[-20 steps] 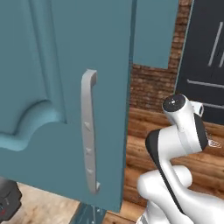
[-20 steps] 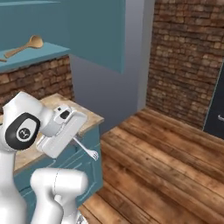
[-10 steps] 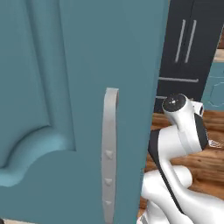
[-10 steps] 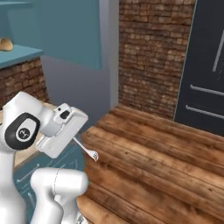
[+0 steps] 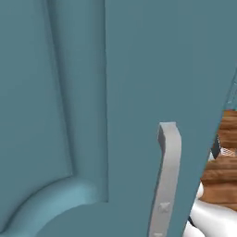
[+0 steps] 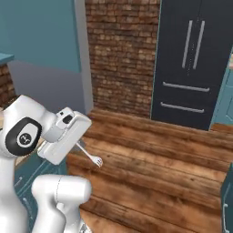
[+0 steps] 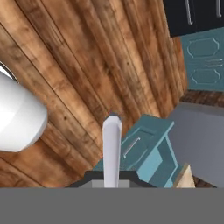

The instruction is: Organize the utensils by type. Pick up the wooden spoons from the counter and place them in the open cabinet. Then pick up the metallic utensils from the counter and place them in the open drawer.

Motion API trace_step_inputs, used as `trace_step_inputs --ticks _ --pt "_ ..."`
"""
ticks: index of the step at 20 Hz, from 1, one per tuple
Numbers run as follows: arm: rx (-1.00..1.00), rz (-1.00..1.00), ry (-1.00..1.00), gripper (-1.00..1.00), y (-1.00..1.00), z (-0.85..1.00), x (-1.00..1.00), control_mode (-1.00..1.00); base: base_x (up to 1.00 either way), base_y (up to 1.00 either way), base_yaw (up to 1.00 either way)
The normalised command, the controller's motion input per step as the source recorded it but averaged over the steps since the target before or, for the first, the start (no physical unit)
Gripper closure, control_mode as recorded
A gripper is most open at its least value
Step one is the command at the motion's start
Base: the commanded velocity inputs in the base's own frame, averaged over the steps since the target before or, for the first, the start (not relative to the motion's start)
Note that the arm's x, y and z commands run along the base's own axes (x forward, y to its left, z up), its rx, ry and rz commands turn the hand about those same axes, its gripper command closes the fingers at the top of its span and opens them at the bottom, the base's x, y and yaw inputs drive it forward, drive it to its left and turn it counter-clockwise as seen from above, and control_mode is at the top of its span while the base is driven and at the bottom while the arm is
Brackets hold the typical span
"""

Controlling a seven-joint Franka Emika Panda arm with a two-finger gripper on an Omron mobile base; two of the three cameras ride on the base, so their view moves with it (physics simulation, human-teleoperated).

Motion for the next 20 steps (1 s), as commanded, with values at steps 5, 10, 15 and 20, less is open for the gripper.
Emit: trace_step_inputs --ticks 5,10,15,20 --pt "0.0 0.0 0.0 1.0 0.0 0.0 0.0 1.0 0.05 0.0 -0.55" --pt "0.0 0.0 0.0 1.0 0.0 0.0 0.0 1.0 0.08 -0.01 -0.63" --pt "0.0 0.0 0.0 1.0 0.0 0.0 0.0 1.0 0.16 0.0 -0.58" --pt "0.0 0.0 0.0 1.0 0.0 0.0 0.0 1.0 0.37 0.0 -0.54"
